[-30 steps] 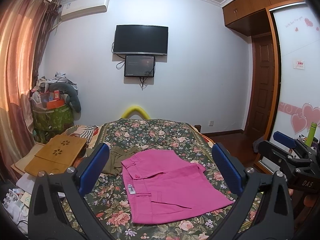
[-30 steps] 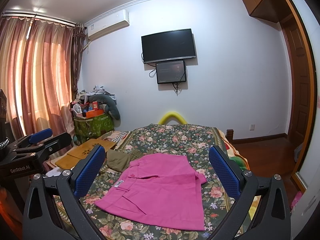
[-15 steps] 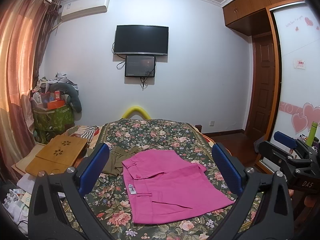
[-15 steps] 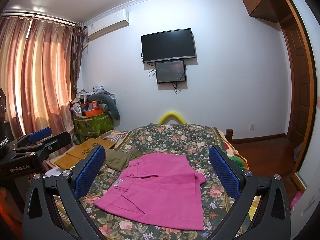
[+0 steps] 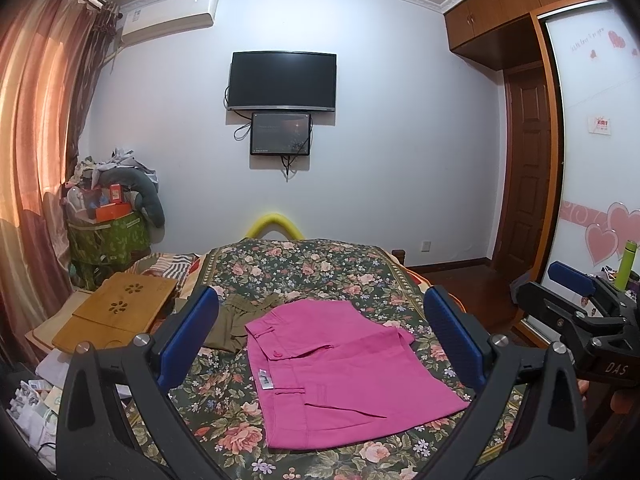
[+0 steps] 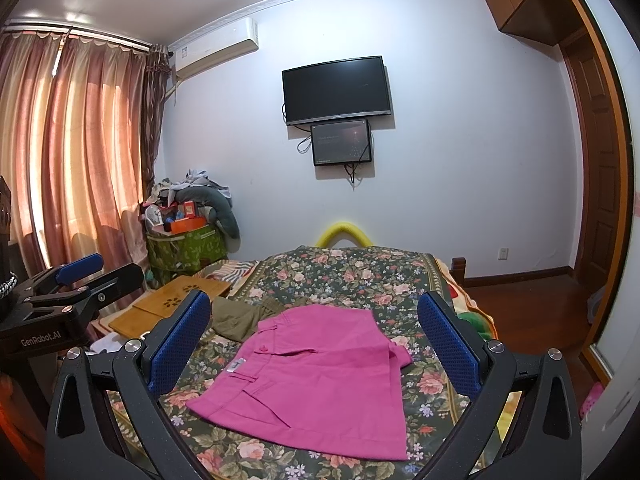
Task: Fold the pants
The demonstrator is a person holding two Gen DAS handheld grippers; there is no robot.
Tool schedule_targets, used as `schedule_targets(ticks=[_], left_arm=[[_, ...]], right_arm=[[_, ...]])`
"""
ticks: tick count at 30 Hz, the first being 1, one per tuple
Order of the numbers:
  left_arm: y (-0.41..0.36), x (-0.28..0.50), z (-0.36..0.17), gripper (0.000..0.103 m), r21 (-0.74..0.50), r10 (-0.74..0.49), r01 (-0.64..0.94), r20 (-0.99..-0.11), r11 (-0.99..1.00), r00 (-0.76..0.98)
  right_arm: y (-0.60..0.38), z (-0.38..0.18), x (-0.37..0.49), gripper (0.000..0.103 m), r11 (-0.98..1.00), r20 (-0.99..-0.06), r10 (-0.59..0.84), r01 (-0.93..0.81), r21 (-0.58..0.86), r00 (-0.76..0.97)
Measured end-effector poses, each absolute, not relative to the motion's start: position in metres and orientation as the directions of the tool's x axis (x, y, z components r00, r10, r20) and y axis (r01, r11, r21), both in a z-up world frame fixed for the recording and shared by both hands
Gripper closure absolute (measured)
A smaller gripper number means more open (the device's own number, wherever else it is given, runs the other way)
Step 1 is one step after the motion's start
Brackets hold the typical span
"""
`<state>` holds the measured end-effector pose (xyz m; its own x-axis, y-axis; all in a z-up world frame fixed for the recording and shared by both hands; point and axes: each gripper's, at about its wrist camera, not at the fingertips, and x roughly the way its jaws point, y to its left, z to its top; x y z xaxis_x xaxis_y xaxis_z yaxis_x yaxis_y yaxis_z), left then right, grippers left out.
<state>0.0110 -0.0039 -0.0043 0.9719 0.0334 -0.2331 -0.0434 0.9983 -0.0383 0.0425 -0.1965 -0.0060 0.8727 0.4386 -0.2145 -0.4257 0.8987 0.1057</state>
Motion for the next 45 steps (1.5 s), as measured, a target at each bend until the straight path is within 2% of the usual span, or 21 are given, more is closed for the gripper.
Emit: schedule_targets(ticks=[13,19,26,32,38,45], left_arm=[[-0.005,0.014,-0.006,0.000,-0.042,0.034,-0.046,-0.239,0.998,0.971],[-0.002,0.034,-0.014,0.000,-0.052,0.031,-0.048,-0.283,0.997,0.959],[0.013,0.092,-0.044,0.000,-0.032,0.064,-0.085,-0.415,0.996,0.908],[0.042,0.156,-0.088,0.000,-0.059,0.065,-0.120,-0.571,0.991,0.819],[0.074,0.211,-0.131,0.000,-0.048,0.101,-0.178,-0.669,0.983,0.737],[0.098,0.263,-0.179,0.000,-0.070,0.046,-0.162,-0.786,0.984,0.617]], right_arm=[[-0.195,-0.010,0.044,0.000,0.900,-0.226,0.436,-0.423,0.105,0.871],[-0.193,-0.020,0.058,0.000,0.905,-0.259,0.425,-0.415,0.096,0.868],[-0.195,-0.050,0.104,0.000,0.920,-0.360,0.386,-0.382,0.086,0.849],[-0.198,-0.083,0.146,0.000,0.930,-0.466,0.345,-0.362,0.055,0.815],[-0.205,-0.111,0.182,0.000,0.929,-0.573,0.328,-0.366,0.053,0.751],[-0.211,-0.141,0.226,0.000,0.928,-0.667,0.313,-0.368,0.062,0.677]])
